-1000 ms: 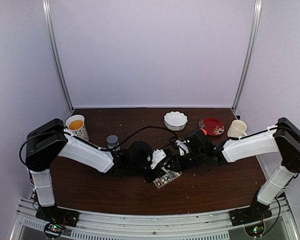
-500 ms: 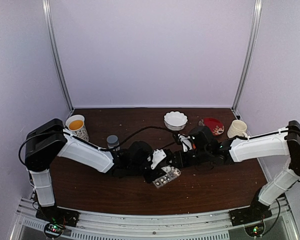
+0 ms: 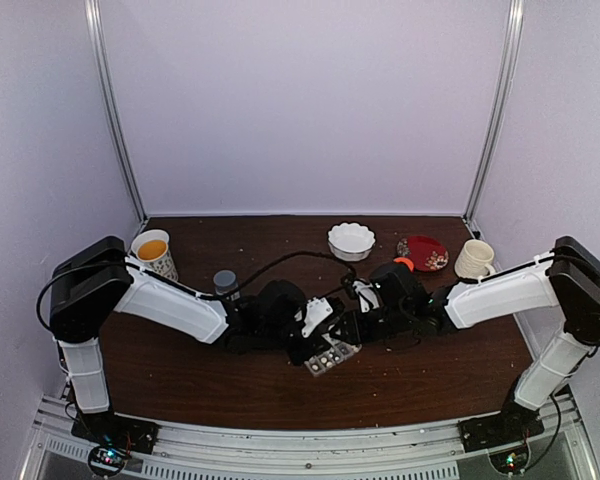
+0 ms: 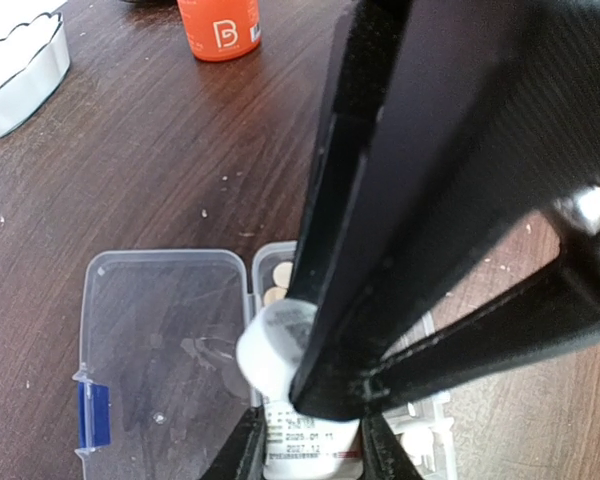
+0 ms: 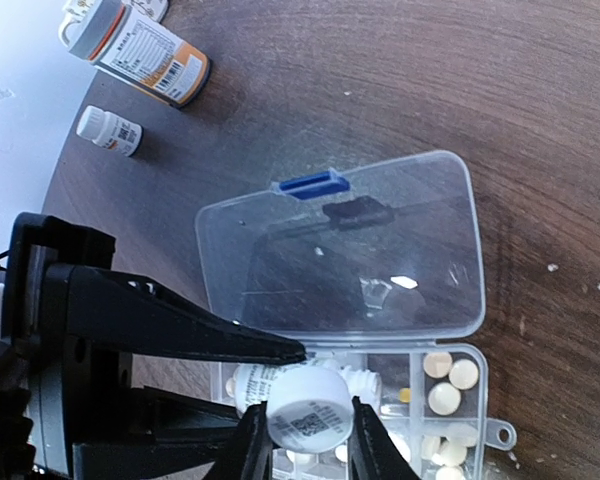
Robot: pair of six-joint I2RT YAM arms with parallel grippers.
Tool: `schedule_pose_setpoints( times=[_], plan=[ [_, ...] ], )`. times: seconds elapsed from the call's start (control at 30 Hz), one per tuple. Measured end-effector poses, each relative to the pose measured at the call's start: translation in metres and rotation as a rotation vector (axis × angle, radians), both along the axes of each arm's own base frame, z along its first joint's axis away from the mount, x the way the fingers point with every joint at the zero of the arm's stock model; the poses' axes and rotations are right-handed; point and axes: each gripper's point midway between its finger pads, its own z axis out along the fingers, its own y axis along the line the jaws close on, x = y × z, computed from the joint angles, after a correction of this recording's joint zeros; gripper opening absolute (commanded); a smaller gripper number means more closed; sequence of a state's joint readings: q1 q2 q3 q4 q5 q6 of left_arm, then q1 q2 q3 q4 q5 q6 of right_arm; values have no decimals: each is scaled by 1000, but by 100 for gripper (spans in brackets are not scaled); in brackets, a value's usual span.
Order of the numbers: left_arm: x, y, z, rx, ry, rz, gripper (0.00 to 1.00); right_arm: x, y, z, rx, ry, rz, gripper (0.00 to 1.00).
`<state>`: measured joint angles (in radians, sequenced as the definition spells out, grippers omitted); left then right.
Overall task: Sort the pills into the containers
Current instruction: Pour the pill into the compartment of the pill container.
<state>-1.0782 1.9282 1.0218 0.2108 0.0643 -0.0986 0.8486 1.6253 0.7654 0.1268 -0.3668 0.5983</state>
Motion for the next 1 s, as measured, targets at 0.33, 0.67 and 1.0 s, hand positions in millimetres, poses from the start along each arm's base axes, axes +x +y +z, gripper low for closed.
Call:
schedule_pose_setpoints(
  times=[0.33, 0.67, 1.0],
  plan=[
    [-2, -2, 3, -5, -1, -6, 0, 5, -8, 38, 8, -58, -15, 0],
    [-2, -2, 4, -7, -2, -7, 0, 0, -5, 21, 8, -21, -2, 0],
    [1, 2, 1, 10, -6, 10, 0, -6, -5, -4, -52, 28, 20, 0]
  ],
)
